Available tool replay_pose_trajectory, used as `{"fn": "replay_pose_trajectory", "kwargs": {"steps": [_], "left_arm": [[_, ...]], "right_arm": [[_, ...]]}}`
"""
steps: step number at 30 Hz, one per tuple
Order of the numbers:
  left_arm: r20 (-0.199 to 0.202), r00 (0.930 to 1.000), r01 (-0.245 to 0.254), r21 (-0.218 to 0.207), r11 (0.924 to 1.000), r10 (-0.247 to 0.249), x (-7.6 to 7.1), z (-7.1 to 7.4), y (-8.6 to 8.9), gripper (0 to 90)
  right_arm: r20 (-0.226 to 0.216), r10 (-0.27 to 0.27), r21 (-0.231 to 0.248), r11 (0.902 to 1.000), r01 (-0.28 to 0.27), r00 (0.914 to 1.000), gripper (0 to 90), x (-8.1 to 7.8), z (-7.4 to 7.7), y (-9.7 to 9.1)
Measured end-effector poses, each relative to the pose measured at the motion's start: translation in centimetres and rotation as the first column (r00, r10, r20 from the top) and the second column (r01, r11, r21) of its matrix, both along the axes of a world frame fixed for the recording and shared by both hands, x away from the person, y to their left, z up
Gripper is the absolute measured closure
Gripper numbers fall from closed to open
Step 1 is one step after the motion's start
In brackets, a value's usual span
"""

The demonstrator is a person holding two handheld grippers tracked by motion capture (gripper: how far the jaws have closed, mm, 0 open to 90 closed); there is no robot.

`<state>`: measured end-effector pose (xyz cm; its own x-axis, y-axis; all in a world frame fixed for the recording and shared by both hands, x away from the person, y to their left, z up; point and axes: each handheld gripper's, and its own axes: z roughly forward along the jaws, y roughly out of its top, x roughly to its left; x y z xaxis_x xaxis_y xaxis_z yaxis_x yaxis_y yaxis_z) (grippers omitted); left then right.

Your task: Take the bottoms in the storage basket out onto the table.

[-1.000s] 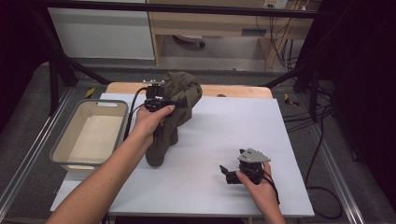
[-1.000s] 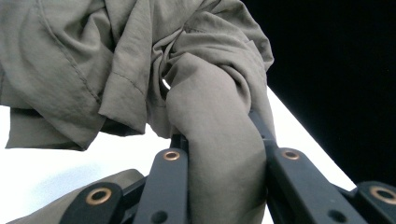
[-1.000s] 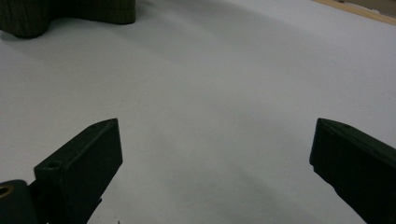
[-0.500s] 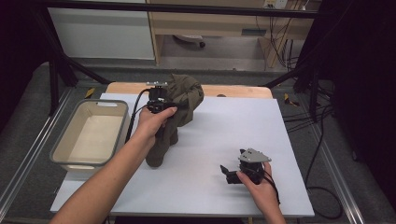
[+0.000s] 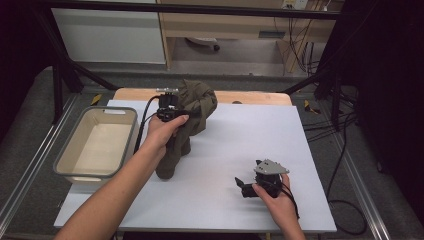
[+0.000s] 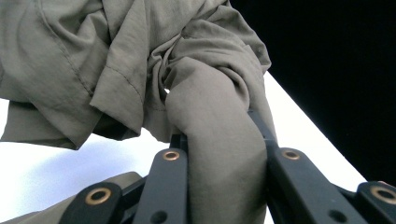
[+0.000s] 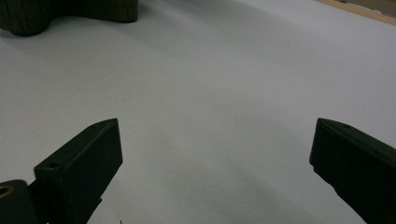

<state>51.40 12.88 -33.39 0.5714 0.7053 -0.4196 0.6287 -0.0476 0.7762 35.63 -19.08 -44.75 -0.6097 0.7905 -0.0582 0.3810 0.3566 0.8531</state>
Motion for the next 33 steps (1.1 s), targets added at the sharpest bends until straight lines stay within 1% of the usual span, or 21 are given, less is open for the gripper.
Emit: {"fn": "replay_pose_trajectory", "kwargs": {"steps": [5,12,23,27,33], "left_arm": [[-0.001,1.0000,-0.003,0.010,0.9999,0.003,0.2,-0.3,-0.1,73.6],[-0.009,1.0000,0.000,0.022,0.9998,0.000,0.4,-1.1,-0.6,73.6],[-0.013,0.9999,-0.001,0.015,0.9999,0.002,0.8,-1.7,-0.6,73.5],[-0.012,0.9999,-0.005,0.005,1.0000,0.005,0.9,-2.0,-0.5,73.5],[-0.024,0.9997,-0.008,0.010,0.9999,0.008,1.1,-2.7,-0.5,73.4]], "right_arm": [[0.004,-0.010,0.011,0.9999,0.010,0.9999,3.2,0.0,0.1,-0.3],[0.010,-0.008,0.013,0.9999,0.007,0.9999,3.2,-0.2,0.2,-0.4],[0.009,-0.003,0.009,1.0000,0.003,1.0000,3.2,-0.1,0.2,-0.2],[0.009,-0.002,0.011,0.9999,0.002,1.0000,3.2,-0.1,0.2,0.1],[0.007,0.003,0.006,1.0000,-0.003,1.0000,3.2,-0.1,0.2,0.3]]}}
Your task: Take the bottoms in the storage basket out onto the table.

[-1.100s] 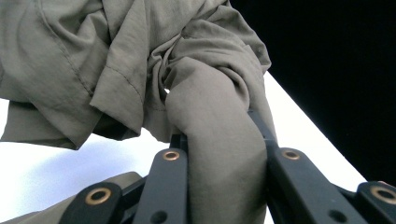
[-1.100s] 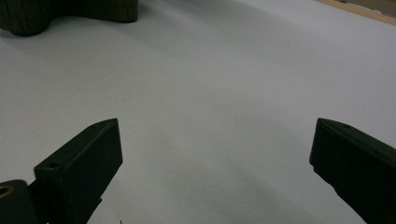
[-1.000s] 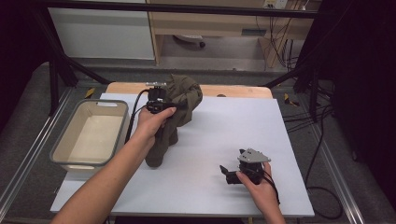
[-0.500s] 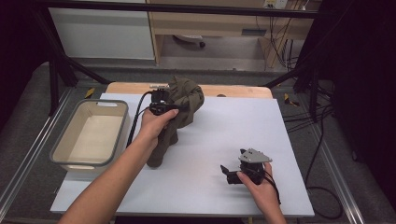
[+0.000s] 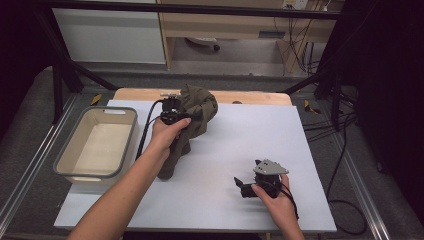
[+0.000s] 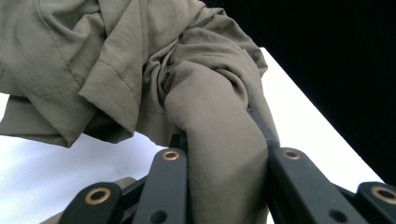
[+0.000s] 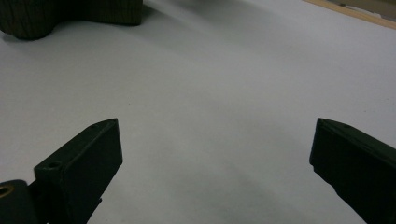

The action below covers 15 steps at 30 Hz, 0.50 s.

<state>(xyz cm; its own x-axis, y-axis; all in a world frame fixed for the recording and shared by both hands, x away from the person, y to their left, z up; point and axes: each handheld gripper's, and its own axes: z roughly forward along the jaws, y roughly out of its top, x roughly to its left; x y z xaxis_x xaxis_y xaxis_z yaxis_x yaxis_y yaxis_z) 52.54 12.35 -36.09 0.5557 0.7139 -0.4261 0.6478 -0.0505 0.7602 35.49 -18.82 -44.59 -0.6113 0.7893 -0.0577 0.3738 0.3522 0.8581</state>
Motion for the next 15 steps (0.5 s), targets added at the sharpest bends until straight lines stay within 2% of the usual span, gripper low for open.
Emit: {"fn": "replay_pose_trajectory", "kwargs": {"steps": [15], "left_arm": [[-0.014,0.9998,0.012,0.020,0.9997,-0.012,0.15,-0.88,-0.95,73.4]], "right_arm": [[0.004,-0.002,0.006,1.0000,0.002,1.0000,3.2,-0.04,0.08,-0.19]]}}
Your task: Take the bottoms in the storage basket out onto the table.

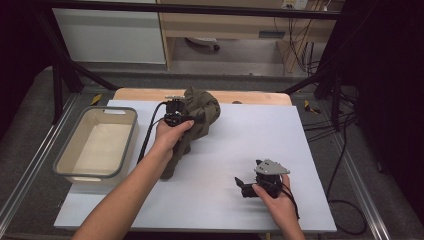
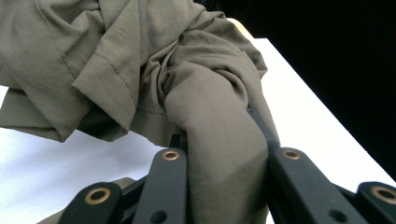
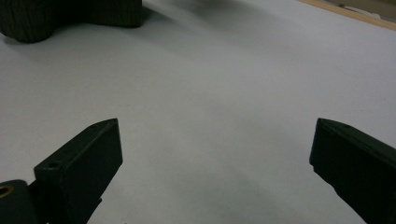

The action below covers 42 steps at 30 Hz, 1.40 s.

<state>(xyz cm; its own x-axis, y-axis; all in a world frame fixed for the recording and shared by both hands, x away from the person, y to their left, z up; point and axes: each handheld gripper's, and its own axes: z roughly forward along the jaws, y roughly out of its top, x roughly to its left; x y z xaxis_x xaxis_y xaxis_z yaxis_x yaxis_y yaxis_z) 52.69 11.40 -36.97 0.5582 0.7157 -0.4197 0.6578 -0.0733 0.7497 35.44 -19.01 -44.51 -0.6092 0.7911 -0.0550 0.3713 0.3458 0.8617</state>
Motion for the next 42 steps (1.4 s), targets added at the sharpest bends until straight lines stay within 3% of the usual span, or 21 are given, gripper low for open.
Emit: {"fn": "replay_pose_trajectory", "kwargs": {"steps": [42], "left_arm": [[-0.036,0.9992,0.018,0.013,0.9997,-0.018,-0.1,-2.4,-1.6,73.1]], "right_arm": [[-0.010,0.014,-0.006,0.9999,-0.014,0.9999,3.2,0.0,-0.1,0.4]]}}
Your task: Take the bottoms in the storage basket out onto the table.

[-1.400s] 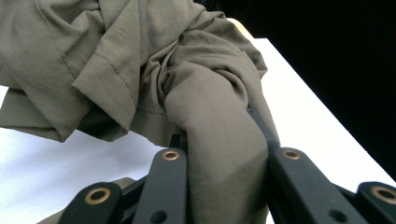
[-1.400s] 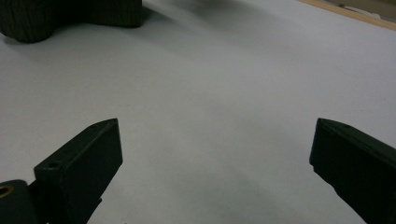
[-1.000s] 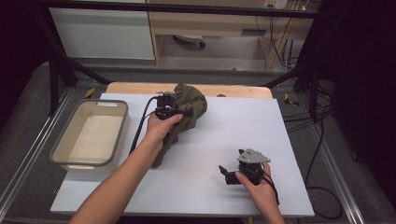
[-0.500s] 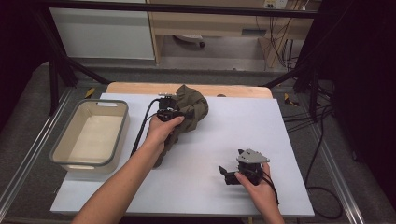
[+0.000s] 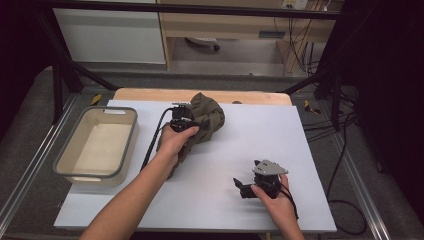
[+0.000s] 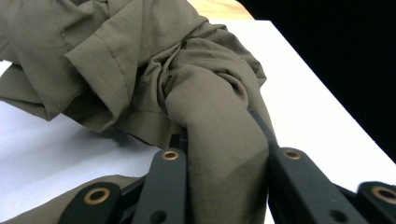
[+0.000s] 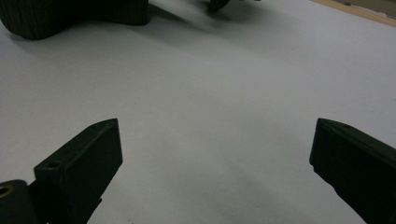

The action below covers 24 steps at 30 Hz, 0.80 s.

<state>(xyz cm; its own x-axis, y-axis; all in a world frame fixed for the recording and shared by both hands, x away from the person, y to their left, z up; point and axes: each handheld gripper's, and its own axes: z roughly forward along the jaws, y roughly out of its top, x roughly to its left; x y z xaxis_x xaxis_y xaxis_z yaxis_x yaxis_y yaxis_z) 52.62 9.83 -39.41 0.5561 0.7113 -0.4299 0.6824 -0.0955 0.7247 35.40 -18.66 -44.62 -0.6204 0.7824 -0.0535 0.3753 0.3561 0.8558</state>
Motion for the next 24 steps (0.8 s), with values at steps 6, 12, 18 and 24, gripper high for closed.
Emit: {"fn": "replay_pose_trajectory", "kwargs": {"steps": [6,12,18,24], "left_arm": [[-0.008,0.9998,0.020,0.004,0.9998,-0.020,-0.1,-0.5,-0.7,73.0],[-0.015,0.9995,0.029,0.006,0.9995,-0.029,-0.2,-0.9,-1.1,72.9],[-0.020,0.9992,0.035,0.010,0.9993,-0.035,-0.2,-1.2,-1.3,72.7],[-0.026,0.9991,0.035,0.004,0.9994,-0.034,-0.3,-1.5,-1.6,72.5]], "right_arm": [[0.000,0.000,0.000,1.0000,0.000,1.0000,3.2,0.0,0.0,0.0],[0.003,-0.002,0.001,1.0000,0.002,1.0000,3.2,0.0,0.0,-0.1],[0.000,-0.004,0.002,1.0000,0.004,1.0000,3.2,0.0,0.0,-0.1],[-0.002,0.004,-0.003,1.0000,-0.004,1.0000,3.1,0.0,-0.1,0.0]]}}
